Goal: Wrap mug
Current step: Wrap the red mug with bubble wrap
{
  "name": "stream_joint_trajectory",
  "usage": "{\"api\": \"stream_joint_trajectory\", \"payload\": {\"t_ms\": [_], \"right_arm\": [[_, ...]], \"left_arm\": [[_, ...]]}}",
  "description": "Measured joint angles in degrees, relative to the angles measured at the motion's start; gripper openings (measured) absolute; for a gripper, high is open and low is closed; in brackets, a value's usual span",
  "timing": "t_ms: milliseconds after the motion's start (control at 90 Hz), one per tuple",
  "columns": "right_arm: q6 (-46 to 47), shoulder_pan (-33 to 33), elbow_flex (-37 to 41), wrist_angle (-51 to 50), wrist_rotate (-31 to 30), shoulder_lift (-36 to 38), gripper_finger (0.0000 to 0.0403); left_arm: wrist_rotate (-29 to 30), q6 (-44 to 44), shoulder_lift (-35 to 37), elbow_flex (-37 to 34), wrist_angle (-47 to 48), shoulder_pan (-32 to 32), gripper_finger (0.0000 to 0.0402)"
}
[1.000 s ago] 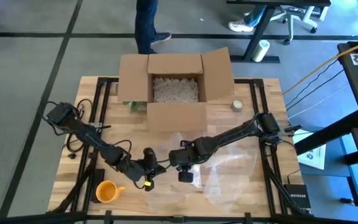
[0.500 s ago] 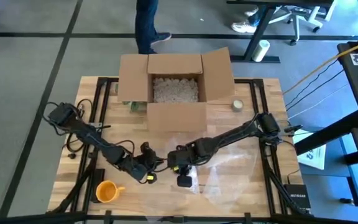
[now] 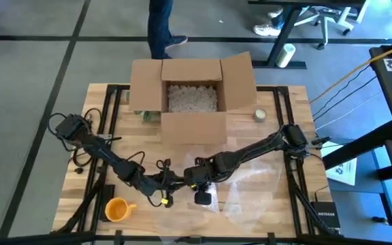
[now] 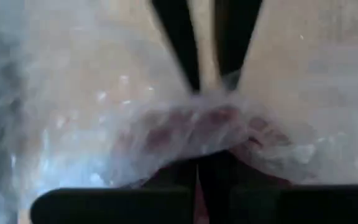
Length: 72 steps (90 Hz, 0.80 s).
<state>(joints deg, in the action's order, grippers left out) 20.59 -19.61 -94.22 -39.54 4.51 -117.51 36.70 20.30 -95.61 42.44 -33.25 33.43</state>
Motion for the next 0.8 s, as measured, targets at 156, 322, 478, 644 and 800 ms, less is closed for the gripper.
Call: {"api": "stream_joint_trajectory", "payload": {"t_ms": [156, 322, 478, 644, 800], "right_arm": [[0.2, -0.8, -2.0, -1.9, -1.1, 0.0, 0.0000], [1.7, -2.4, -8.3, -12.8, -6.6, 0.0, 0.0000], [1.4, -4.7, -16.0, -18.4, -13.6, 0.1, 0.0000], [-1.8, -5.6, -17.7, -15.6, -18.3, 0.1, 0.0000], [-1.4, -5.0, -15.9, -15.8, -20.3, -0.5, 0.0000]], "left_arm": [[-1.8, -0.9, 0.0, 0.0, -2.5, 0.0, 0.0020], [-2.2, -0.8, 0.0, 0.0, -2.6, 0.0, 0.0020], [-2.2, -0.6, 0.0, 0.0, -2.6, -0.1, 0.0020], [-2.4, -0.7, 0.0, 0.0, -3.8, -0.5, 0.0020], [-4.1, -0.8, 0.0, 0.0, -4.8, -0.6, 0.0020]]}}
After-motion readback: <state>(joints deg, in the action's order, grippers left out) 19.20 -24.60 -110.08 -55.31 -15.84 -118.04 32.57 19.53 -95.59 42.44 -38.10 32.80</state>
